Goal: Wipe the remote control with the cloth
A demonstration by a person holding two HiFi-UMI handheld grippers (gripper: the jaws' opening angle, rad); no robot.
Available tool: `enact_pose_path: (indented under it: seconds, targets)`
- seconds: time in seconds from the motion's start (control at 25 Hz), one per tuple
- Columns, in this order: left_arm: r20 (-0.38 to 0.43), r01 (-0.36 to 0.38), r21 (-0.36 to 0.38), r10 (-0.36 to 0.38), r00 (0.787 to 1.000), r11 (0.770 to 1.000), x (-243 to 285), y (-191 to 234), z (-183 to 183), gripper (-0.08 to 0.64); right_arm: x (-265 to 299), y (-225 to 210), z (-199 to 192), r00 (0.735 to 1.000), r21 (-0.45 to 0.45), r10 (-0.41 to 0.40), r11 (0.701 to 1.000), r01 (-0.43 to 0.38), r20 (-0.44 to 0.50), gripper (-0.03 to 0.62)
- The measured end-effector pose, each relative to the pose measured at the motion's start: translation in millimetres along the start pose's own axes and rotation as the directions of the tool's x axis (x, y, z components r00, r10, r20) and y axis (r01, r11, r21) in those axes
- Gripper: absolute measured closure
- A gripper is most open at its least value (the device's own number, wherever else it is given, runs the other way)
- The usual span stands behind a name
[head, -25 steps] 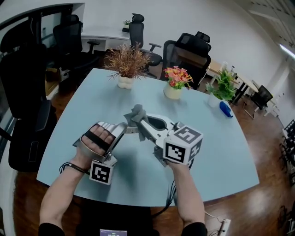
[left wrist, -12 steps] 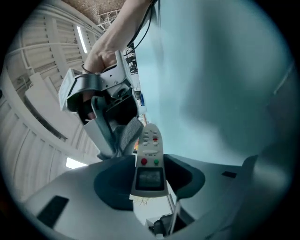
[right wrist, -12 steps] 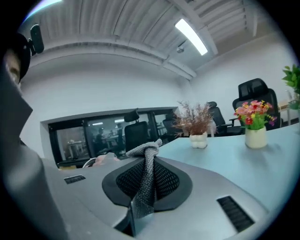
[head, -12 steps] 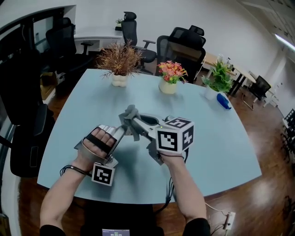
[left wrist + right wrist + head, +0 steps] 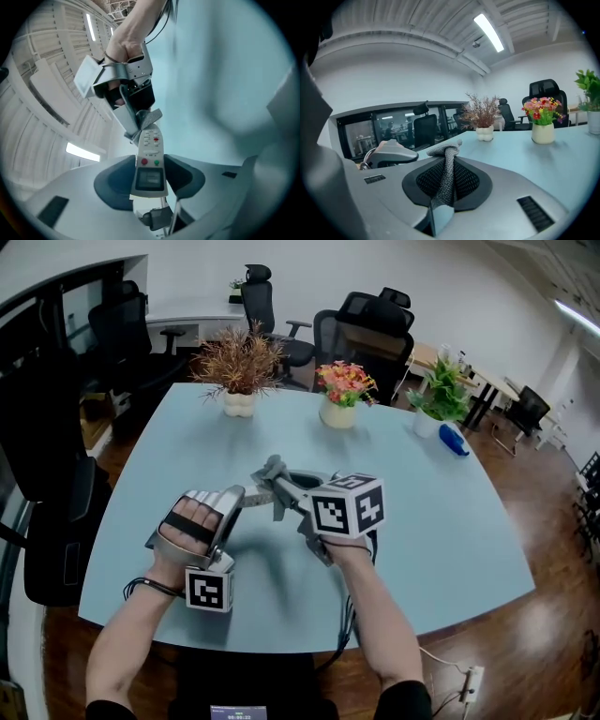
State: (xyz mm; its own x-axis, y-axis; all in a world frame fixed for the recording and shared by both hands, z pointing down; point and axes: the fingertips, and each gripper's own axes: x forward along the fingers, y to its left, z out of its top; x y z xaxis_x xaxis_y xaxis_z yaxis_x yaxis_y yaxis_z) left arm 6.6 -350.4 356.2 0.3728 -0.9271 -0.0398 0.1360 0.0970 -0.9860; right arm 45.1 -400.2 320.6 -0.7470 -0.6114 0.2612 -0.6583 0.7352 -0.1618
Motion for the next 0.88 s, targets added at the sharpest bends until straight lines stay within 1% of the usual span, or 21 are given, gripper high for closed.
enact_pose_path:
  seconds: [0.08,0.12,0.16,0.2,0.24,0.28,0.32,0.36,0.4,0.44,0.48,0.52,0.56,0.6,0.64,0.68,0.72,0.76,0.8,0.84,0.88]
  targets:
    - [-0.016,-0.006,-0.05,0.005,1.0,0.999,0.9,2.8,-9.0,0.372,-0.7,-17.9,-9.8,0.999,0.034,-0.011,0.999,0.012,-0.034,0.565]
    - [-0.004,0.005,-0.11,-0.005,1.0,0.994,1.4,3.1,-11.5,0.373,-0.2,-25.5,-16.6,0.998,0.035,-0.021,0.999,0.023,-0.063,0.565]
    - [0.022,0.027,-0.186,-0.023,0.999,0.982,1.7,3.0,-12.4,0.371,-0.2,-32.5,-23.0,0.995,0.023,-0.04,0.999,0.042,-0.094,0.565]
    - [0.063,0.067,-0.266,-0.052,0.997,0.962,1.8,1.3,-11.3,0.371,-1.5,-38.8,-27.2,0.991,0.001,-0.067,0.998,0.068,-0.115,0.563]
    - [0.122,0.136,-0.337,-0.1,0.987,0.932,1.2,-3.5,-7.9,0.371,-4.3,-43.6,-28.1,0.988,-0.024,-0.094,0.995,0.092,-0.122,0.563]
    - [0.198,0.237,-0.39,-0.17,0.965,0.89,0.1,-12.4,-2.7,0.371,-7.6,-45.8,-25.9,0.987,-0.045,-0.113,0.993,0.109,-0.115,0.564]
    - [0.281,0.359,-0.419,-0.257,0.925,0.834,-1.1,-25.2,2.8,0.371,-10.5,-45.6,-22.1,0.987,-0.065,-0.122,0.991,0.116,-0.101,0.564]
    - [0.351,0.472,-0.423,-0.34,0.872,0.773,-1.5,-38.8,6.9,0.371,-12.2,-43.9,-18.5,0.988,-0.087,-0.124,0.989,0.117,-0.089,0.565]
    - [0.397,0.551,-0.414,-0.401,0.826,0.724,-0.7,-48.9,8.4,0.371,-12.2,-41.4,-16.6,0.989,-0.108,-0.121,0.988,0.112,-0.084,0.563]
    - [0.415,0.589,-0.407,-0.433,0.8,0.698,1.6,-53.6,7.1,0.371,-10.9,-37.7,-16.2,0.99,-0.123,-0.109,0.988,0.099,-0.084,0.564]
    - [0.408,0.592,-0.409,-0.44,0.8,0.695,4.8,-53.8,4.0,0.371,-9.3,-32.4,-15.4,0.993,-0.123,-0.085,0.99,0.075,-0.082,0.563]
    - [0.383,0.572,-0.423,-0.433,0.816,0.703,8.2,-51.2,0.2,0.371,-8.4,-24.5,-12.4,0.996,-0.109,-0.047,0.993,0.04,-0.069,0.563]
    - [0.344,0.541,-0.448,-0.422,0.839,0.712,11.3,-47.6,-3.5,0.371,-8.9,-13.4,-6.3,0.999,-0.095,0.002,0.996,-0.006,-0.043,0.563]
    - [0.301,0.512,-0.481,-0.414,0.859,0.712,14.1,-44.2,-6.6,0.371,-10.0,1.4,1.9,0.999,-0.106,0.053,0.993,-0.053,-0.009,0.564]
    - [0.265,0.491,-0.52,-0.414,0.871,0.699,16.3,-41.1,-8.4,0.371,-10.7,18.8,9.5,0.995,-0.159,0.095,0.983,-0.091,0.022,0.564]
    - [0.249,0.481,-0.565,-0.418,0.874,0.671,17.7,-37.6,-8.3,0.371,-9.7,37.0,13.4,0.992,-0.25,0.122,0.962,-0.109,0.037,0.563]
    - [0.251,0.478,-0.61,-0.418,0.873,0.632,18.5,-33.4,-6.6,0.37,-6.5,53.9,12.1,0.991,-0.359,0.127,0.927,-0.107,0.031,0.563]
    - [0.265,0.477,-0.651,-0.412,0.872,0.591,18.7,-28.7,-4.1,0.371,-1.1,67.8,6.0,0.994,-0.463,0.112,0.881,-0.096,0.008,0.563]
    - [0.28,0.474,-0.682,-0.399,0.873,0.558,18.5,-24.1,-2.1,0.371,5.5,76.9,-2.5,0.996,-0.545,0.081,0.835,-0.079,-0.022,0.563]
    - [0.287,0.464,-0.702,-0.382,0.878,0.54,17.9,-20.0,-1.2,0.371,11.6,79.7,-10.6,0.998,-0.598,0.04,0.799,-0.061,-0.047,0.563]
    - [0.283,0.448,-0.714,-0.364,0.887,0.538,17.2,-16.8,-1.7,0.371,15.5,76.4,-15.9,0.998,-0.623,-0.002,0.781,-0.036,-0.061,0.563]
